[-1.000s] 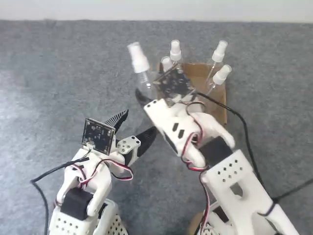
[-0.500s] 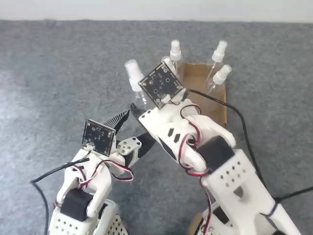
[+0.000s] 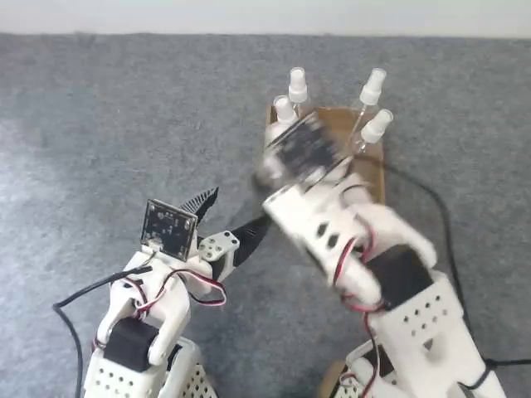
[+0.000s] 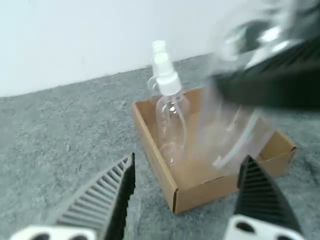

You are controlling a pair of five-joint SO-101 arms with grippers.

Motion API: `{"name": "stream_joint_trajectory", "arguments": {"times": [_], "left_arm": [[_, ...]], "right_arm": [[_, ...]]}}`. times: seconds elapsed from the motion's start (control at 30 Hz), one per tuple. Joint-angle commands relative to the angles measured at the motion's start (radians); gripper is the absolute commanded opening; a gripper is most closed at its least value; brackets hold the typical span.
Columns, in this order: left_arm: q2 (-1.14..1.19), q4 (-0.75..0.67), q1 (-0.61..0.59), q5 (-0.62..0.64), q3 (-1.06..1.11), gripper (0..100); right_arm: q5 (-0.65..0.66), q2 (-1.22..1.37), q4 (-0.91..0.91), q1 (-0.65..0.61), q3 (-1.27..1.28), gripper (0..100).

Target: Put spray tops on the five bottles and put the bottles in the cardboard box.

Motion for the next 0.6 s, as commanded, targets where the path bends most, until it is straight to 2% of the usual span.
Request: {"name": "stream_joint_trajectory", "arguments": {"times": [0.0,0.13,0.27,0.43,0.57], "left_arm": [[-0.015,-0.035,-0.002,-0.003,-0.005,31],[-0.015,-0.037,-0.003,-0.003,-0.005,31],[-0.014,-0.037,-0.003,-0.003,-0.004,31],[-0.011,-0.037,-0.003,-0.003,-0.004,31],[-0.011,-0.037,-0.003,-0.003,-0.004,31]], "right_arm": [[0.02,-0.019,-0.048,0.188,-0.058,0.6],[0.031,0.093,-0.093,0.272,-0.057,0.6],[0.026,0.228,-0.15,0.289,-0.057,0.6],[-0.055,0.335,-0.217,0.309,-0.048,0.6],[-0.063,0.351,-0.363,0.309,0.086,0.6]]}}
